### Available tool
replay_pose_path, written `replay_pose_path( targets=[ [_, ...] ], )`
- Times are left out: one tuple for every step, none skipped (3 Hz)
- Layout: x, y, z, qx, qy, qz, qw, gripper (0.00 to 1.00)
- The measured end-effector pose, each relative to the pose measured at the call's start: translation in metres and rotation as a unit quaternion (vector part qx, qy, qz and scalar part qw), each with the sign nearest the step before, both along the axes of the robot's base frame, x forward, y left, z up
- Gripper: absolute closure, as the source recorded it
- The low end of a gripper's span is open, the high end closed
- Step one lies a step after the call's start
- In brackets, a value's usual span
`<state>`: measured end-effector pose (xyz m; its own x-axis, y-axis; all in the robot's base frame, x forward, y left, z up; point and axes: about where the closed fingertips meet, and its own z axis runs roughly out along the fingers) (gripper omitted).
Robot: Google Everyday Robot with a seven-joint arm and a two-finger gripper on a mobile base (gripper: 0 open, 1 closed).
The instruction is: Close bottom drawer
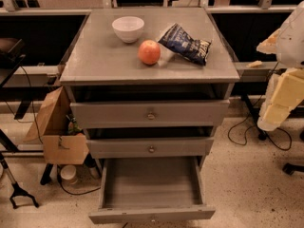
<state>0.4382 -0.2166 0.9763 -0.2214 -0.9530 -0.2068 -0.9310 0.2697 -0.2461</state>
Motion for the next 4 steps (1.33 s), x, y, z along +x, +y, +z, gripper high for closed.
replay_pose_path(
  targets=[
    [0.000, 0.000, 0.000, 0.000, 0.000, 0.000, 1.0000, 0.00],
    [0.000, 0.012, -0.009, 0.018, -0.017, 0.021, 0.9995, 0.00],
    [-0.003, 0.031, -0.058, 0.045, -0.023, 0.041, 0.9979, 0.00],
    [-0.011, 0.064, -0.124, 0.063, -0.019, 0.061, 0.9960, 0.00]
  ],
)
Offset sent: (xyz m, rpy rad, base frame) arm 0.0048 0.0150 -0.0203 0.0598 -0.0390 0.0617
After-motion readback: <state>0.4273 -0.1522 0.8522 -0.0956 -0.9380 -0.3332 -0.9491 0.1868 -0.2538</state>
